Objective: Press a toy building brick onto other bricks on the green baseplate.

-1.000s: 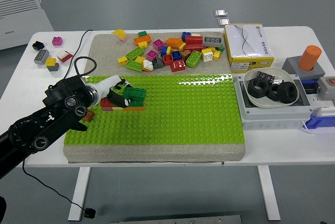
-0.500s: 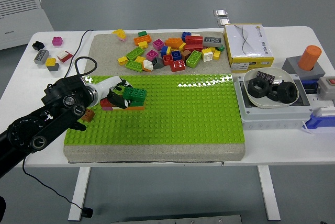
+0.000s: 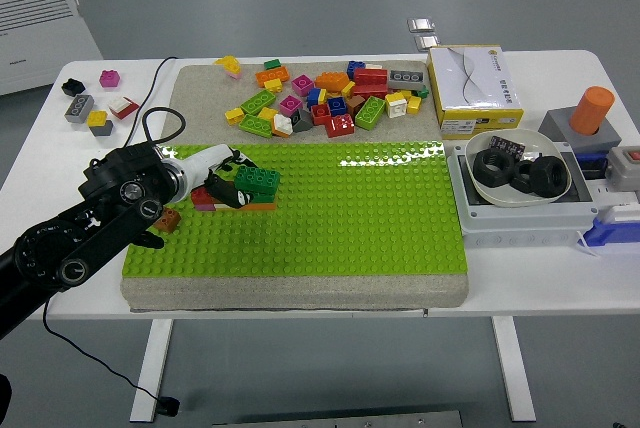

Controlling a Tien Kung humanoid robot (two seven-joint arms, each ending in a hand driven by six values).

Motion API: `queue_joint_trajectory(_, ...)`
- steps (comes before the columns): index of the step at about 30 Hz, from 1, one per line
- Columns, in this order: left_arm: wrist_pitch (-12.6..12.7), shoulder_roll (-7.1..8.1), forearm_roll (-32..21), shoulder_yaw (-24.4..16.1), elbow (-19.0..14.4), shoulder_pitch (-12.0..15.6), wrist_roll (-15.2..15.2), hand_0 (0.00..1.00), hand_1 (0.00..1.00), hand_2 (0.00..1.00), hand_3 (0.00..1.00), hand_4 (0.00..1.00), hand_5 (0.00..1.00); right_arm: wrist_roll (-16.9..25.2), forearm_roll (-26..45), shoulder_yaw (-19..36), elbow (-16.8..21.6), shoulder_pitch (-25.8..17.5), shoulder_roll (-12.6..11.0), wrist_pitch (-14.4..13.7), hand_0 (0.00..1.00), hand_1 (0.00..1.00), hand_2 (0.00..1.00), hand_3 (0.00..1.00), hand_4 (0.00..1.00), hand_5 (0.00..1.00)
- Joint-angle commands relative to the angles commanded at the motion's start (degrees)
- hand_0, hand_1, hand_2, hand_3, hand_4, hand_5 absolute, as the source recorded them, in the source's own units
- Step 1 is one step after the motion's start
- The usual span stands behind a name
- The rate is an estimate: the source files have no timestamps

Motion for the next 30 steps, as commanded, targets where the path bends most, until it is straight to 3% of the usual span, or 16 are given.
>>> queue_joint_trajectory(30, -0.93, 3.26, 1.02, -1.16, -4.61, 2.58, 1.13, 0.91, 0.998, 0.998, 0.811, 0.691, 0.002, 0.04, 0.0, 1.8, 0.01, -0.48, -0.07, 0.03, 0.513, 0.692, 0.582, 0.736, 0.816, 0.819)
